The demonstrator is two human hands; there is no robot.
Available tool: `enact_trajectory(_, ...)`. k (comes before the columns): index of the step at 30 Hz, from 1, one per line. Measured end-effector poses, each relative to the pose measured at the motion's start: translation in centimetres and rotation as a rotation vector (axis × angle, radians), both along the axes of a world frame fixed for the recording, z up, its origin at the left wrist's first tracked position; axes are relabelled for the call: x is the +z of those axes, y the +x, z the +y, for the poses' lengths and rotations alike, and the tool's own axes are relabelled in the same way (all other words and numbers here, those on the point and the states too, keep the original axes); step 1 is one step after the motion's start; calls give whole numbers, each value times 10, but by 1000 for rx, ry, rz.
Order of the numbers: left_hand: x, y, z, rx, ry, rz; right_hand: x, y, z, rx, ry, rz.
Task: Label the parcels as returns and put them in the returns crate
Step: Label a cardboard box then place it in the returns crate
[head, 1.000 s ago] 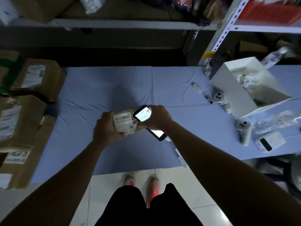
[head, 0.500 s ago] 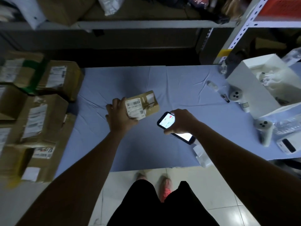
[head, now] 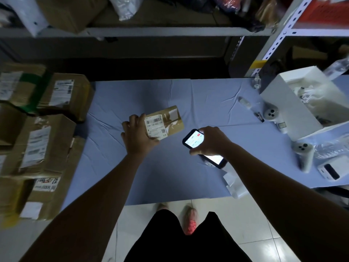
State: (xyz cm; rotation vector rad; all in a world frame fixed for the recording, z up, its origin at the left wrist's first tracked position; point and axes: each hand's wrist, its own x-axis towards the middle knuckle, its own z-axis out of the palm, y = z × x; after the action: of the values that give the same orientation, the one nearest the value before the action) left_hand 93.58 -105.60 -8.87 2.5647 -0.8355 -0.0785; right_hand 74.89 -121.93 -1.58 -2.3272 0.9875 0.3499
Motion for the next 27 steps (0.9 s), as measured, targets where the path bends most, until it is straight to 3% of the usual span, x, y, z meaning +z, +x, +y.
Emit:
enact_trajectory(13,-7,8,-14,-99,19,169,-14,-6,-26,-112,-121,-33)
enact_trajectory(22,-20,-3,-40,-34,188,327,-51,-28,-84,-150,-133,-24)
enact_trajectory(25,-21,-4,-48,-42,291,279,-69,-34,-108,-141,-115,4)
enact_trajectory(27,-19,-12,-57,-2,346,119,-80,-38,-123,-127,-100,34)
